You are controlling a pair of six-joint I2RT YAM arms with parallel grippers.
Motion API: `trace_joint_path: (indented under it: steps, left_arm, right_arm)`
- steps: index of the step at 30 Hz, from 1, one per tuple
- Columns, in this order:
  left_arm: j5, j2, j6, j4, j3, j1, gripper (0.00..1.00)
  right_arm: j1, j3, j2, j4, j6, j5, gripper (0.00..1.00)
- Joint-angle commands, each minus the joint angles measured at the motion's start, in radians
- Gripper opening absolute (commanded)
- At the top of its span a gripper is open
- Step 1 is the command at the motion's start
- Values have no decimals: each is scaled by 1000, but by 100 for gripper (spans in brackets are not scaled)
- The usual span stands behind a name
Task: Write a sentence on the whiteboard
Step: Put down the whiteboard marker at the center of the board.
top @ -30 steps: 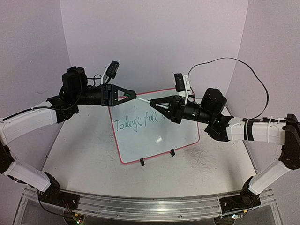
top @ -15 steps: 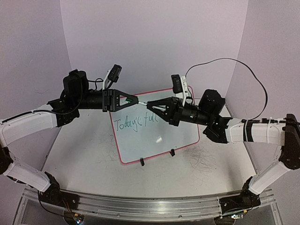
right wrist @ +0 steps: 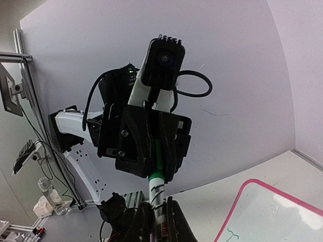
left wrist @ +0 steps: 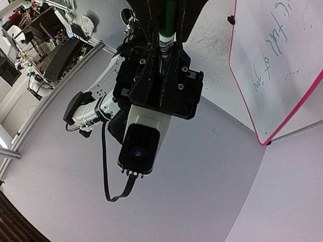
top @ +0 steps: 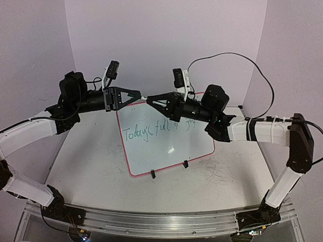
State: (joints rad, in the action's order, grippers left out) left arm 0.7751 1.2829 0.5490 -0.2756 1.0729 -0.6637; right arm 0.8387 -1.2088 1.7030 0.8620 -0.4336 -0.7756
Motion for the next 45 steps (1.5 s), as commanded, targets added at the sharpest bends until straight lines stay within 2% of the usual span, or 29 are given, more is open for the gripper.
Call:
trace_joint_path:
  steps: [1, 6, 9, 10, 11, 13, 15, 18, 20, 22, 25, 28, 36, 40, 45]
  left_arm:
    - [88, 78, -21, 25, -19, -93, 0]
    - [55, 63, -33, 26, -16, -87, 0]
    - [-9, 16, -34, 32, -16, -30, 2]
    - [-36, -10, -32, 32, -19, -3, 10]
    - [-57, -29, -32, 32, -23, 26, 24]
    - [-102, -80, -35, 31, -27, 71, 44]
    - [-122, -107, -48, 34, -22, 100, 58]
    - [-164, -130, -71, 58, -12, 115, 77]
    - [-196, -128, -87, 86, -8, 118, 85]
    - [-210, -116, -106, 124, 10, 119, 88]
    - [-208, -104, -110, 130, 22, 119, 89]
    - [-212, -96, -123, 133, 35, 119, 90]
    - [-248, -130, -143, 160, 15, 119, 91]
    - [-247, -163, -155, 174, 17, 119, 91]
    - [-276, -189, -184, 187, 18, 119, 91]
  right_arm:
    - [122, -152, 42, -131, 101, -40, 0]
    - [120, -135, 16, -150, 116, -24, 0]
    - [74, -5, -73, -146, 112, 52, 0]
    - [48, 48, -116, -146, 108, 78, 0]
    - [29, 111, -150, -147, 103, 99, 0]
    - [-29, 216, -260, -150, 99, 145, 0]
    - [-76, 294, -368, -236, 125, 236, 0]
    - [-151, 366, -528, -449, 182, 491, 0]
    - [-192, 403, -611, -596, 196, 754, 0]
    - [-229, 443, -655, -716, 146, 1001, 0]
    - [-339, 494, -654, -832, 29, 1122, 0]
    - [-427, 541, -584, -841, -52, 1054, 0]
    - [-484, 607, -384, -754, -189, 1009, 0]
    - [-487, 625, -297, -744, -244, 955, 6]
    - [-488, 655, -287, -743, -303, 944, 12]
